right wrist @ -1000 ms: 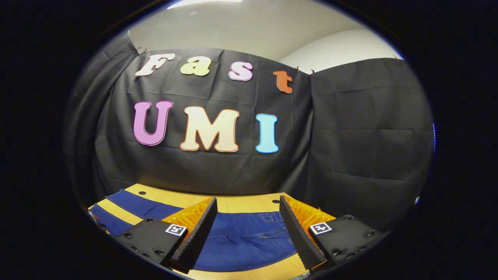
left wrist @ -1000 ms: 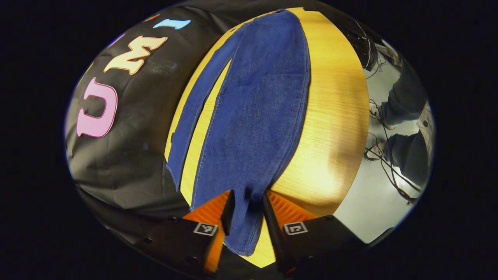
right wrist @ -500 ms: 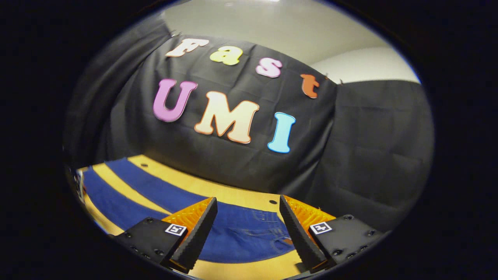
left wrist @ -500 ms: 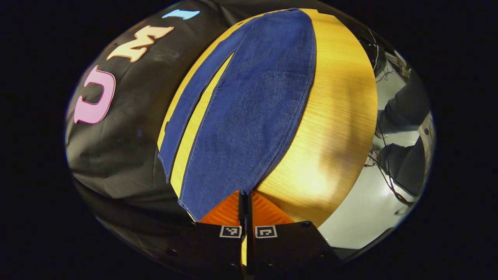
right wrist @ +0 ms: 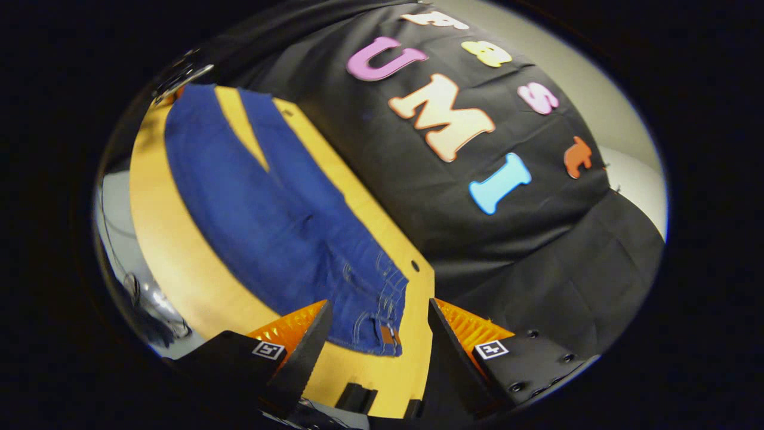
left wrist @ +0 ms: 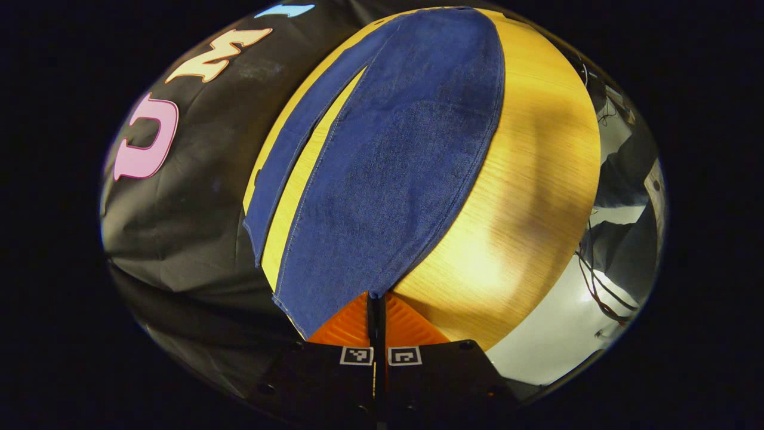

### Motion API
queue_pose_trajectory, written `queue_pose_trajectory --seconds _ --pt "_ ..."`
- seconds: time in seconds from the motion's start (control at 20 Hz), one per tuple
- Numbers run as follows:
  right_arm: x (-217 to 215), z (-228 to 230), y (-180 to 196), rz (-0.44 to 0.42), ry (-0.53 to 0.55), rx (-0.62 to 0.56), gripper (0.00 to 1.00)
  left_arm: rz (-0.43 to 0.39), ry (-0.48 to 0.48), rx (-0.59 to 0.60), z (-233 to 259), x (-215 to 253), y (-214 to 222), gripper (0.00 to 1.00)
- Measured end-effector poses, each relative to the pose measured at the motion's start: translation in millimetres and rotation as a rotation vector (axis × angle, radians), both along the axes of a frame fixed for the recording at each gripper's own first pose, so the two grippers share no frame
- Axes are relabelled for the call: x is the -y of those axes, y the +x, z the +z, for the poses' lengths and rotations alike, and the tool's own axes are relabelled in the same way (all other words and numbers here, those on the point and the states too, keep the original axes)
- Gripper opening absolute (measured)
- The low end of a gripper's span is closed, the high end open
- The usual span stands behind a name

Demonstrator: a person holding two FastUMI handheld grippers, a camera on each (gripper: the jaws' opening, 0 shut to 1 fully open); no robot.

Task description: Grasp the waist and the cuffs of the jeans and fold them to make the two legs overlap; first hold the waist and fold one-third of the jeans toward the cuffs, then hold the cuffs and fold the remaining one-third in the same direction to finish folding.

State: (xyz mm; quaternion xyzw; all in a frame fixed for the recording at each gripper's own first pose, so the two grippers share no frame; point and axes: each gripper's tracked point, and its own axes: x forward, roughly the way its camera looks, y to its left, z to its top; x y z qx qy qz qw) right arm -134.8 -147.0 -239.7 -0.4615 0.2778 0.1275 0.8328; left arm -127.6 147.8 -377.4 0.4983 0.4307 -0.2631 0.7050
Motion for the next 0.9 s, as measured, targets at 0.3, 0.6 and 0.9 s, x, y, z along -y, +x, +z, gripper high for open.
queue_pose_trajectory --seconds 0.3,0.6,0.9 --pt "22 -66 -29 0.16 -0.112 -0.179 0.99 0.042 0.04 -0.021 1 0 2 0.0" --pt "29 -115 -18 0.353 -0.234 -0.246 0.99 0.062 0.087 -0.026 0 -1 3 0.0" --pt "25 -128 15 0.422 -0.266 -0.213 0.84 0.097 0.116 -0.022 0 -4 6 0.0"
